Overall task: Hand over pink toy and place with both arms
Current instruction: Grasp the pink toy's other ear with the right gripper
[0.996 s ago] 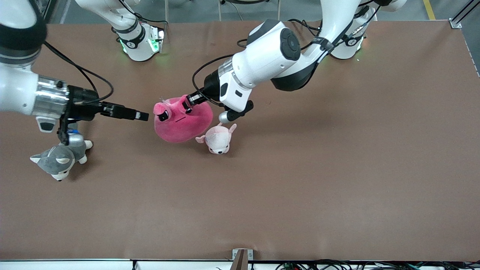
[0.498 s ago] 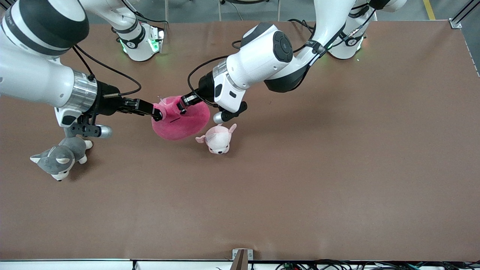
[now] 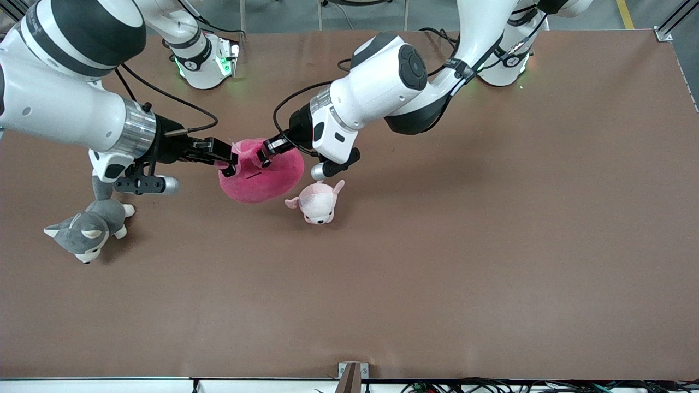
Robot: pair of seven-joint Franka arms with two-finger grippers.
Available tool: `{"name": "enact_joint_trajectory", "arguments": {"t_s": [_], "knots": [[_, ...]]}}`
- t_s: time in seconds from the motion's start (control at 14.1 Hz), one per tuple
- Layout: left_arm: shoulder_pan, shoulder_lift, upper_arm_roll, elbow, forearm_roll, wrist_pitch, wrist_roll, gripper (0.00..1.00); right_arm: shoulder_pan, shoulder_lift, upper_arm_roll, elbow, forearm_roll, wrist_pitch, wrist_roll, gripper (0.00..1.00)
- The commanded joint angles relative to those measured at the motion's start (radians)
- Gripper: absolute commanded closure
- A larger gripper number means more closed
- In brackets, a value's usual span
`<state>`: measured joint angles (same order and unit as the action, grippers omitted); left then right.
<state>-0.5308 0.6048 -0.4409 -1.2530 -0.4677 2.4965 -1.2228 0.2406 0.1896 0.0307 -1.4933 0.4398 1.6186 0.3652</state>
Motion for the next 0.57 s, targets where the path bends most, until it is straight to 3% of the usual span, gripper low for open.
{"name": "enact_joint_trajectory", "arguments": {"t_s": [0.0, 0.5], "knots": [[-0.014, 0.013, 0.005, 0.030, -0.017, 0.015, -0.012, 0.99, 0.008, -0.002, -0.005, 0.008, -0.038, -0.003, -0.009, 0.35], [-0.014, 0.020, 0.005, 0.030, -0.017, 0.015, -0.006, 0.99, 0.008, 0.001, -0.005, 0.010, -0.035, 0.018, -0.009, 0.41]]}}
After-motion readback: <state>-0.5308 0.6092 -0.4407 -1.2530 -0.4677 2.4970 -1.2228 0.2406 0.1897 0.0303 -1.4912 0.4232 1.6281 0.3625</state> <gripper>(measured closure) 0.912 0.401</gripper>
